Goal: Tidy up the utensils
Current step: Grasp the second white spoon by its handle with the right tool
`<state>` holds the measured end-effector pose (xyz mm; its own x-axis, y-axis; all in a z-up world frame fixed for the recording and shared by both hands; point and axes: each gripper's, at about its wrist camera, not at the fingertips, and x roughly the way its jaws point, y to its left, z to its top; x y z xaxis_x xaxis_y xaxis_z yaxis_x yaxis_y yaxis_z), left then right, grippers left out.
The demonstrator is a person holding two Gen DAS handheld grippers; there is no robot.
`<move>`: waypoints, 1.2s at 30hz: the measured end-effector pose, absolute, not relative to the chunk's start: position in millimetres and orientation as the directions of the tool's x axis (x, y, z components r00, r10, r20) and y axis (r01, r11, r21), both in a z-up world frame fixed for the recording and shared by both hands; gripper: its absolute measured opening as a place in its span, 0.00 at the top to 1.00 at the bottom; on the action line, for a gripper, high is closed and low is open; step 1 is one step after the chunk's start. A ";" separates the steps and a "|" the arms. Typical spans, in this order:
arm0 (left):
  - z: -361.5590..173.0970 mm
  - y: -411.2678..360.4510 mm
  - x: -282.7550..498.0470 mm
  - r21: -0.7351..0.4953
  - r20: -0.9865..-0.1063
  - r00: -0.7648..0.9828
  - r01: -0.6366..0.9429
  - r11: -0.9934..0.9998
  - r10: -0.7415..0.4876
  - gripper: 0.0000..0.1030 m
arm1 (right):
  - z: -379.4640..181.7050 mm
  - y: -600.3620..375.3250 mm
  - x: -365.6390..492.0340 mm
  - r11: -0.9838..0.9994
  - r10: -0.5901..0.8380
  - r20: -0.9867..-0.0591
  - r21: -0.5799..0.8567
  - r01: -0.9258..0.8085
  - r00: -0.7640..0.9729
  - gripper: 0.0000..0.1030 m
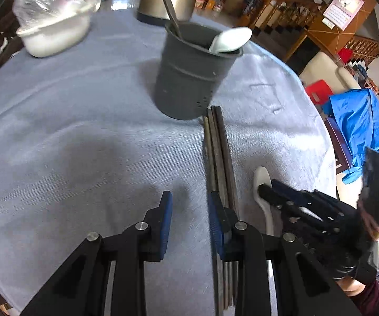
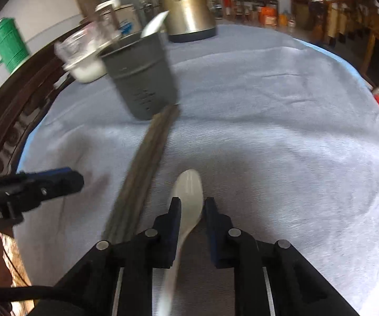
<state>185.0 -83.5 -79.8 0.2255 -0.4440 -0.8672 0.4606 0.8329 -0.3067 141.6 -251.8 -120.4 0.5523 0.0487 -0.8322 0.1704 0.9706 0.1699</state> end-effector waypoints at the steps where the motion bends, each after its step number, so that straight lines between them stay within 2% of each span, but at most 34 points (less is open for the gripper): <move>1: -85.0 -89.9 188.9 -0.314 -0.870 0.212 0.456 0.833 -0.445 0.72 | -119.5 -258.5 142.6 0.967 0.047 -0.832 0.177 0.184 0.553 0.81; 7: -91.0 -113.1 200.9 -0.356 -0.857 0.196 0.442 0.823 -0.476 0.72 | -119.1 -277.0 144.0 0.946 0.084 -0.825 0.242 0.215 0.560 0.81; 20: -99.4 -120.5 203.9 -0.296 -0.875 0.239 0.426 0.855 -0.422 0.73 | -122.7 -282.8 145.1 0.938 0.110 -0.812 0.275 0.209 0.572 0.80; 28: -96.2 -82.9 211.2 -0.263 -0.887 0.267 0.377 0.888 -0.376 0.73 | -122.7 -283.7 145.8 0.935 0.114 -0.819 0.280 0.218 0.562 0.81; 36: -87.5 -33.9 231.2 -0.343 -0.860 0.289 0.281 0.896 -0.420 0.73 | -121.7 -283.1 154.4 0.919 0.151 -0.825 0.320 0.229 0.545 0.76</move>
<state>231.2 -33.9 -87.5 0.2892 -0.4196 -0.8604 0.2814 0.8964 -0.3426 154.4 -283.1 -121.7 0.5451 0.1511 -0.8246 0.2292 0.9193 0.3200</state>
